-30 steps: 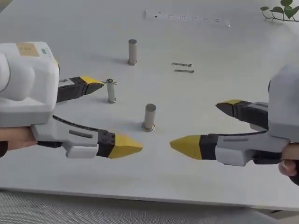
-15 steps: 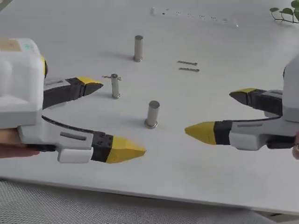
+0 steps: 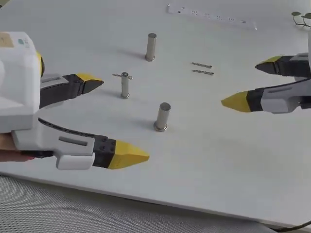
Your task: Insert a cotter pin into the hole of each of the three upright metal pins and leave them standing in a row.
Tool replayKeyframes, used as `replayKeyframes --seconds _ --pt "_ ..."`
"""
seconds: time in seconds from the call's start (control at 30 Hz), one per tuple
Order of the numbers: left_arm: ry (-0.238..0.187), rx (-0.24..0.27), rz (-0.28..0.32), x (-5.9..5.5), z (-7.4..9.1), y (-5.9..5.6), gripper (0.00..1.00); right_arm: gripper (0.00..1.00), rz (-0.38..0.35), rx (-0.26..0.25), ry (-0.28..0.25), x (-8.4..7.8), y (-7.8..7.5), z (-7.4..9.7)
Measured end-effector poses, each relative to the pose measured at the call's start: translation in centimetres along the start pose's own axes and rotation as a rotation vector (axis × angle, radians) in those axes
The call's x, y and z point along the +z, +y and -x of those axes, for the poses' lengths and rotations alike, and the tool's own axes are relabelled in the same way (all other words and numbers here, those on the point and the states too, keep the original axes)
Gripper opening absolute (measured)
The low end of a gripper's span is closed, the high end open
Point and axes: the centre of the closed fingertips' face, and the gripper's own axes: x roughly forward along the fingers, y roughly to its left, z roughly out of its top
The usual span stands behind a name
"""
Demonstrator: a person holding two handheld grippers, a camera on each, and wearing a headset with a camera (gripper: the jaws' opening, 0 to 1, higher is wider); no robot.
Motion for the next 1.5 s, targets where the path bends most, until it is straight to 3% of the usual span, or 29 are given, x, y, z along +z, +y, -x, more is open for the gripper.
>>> replayKeyframes --seconds 0.07,0.27,0.47,0.63,0.83,1.0,1.17,1.33,1.4,1.5 --pt "-0.026 -0.004 0.029 0.3 0.2 -0.1 0.99 0.60 0.026 0.008 0.007 0.3 0.1 -0.2" --pt "-0.023 0.004 0.017 0.3 0.9 0.0 0.99 0.56 0.111 0.053 0.067 0.8 -1.2 -1.7" --pt "-0.009 0.010 0.010 0.0 1.0 0.2 0.99 0.36 0.167 0.089 0.100 1.3 -3.0 -3.7" --pt "0.003 0.003 0.019 -1.0 0.9 0.3 0.99 0.33 0.273 0.137 0.174 1.1 -2.9 -4.8" --pt "0.008 0.006 0.033 -1.1 0.9 0.3 0.99 0.29 0.338 0.163 0.223 1.4 -2.9 -5.9" --pt "-0.003 -0.008 0.036 -0.6 0.6 -0.3 0.99 0.22 0.352 0.176 0.230 1.8 -4.5 -7.7" --pt "-0.018 -0.014 0.036 -0.1 0.5 -0.7 0.96 0.15 0.362 0.195 0.254 1.3 -4.8 -8.8" --pt "-0.046 -0.010 0.060 -0.2 0.7 -0.2 0.97 0.12 0.376 0.206 0.308 0.1 -4.9 -9.7" --pt "-0.045 -0.015 0.066 -0.3 0.8 -0.3 0.99 0.12 0.385 0.190 0.315 0.1 -5.4 -10.2" --pt "-0.041 -0.022 0.074 -0.4 0.9 -0.4 0.99 0.07 0.404 0.208 0.323 0.0 -5.3 -10.8"
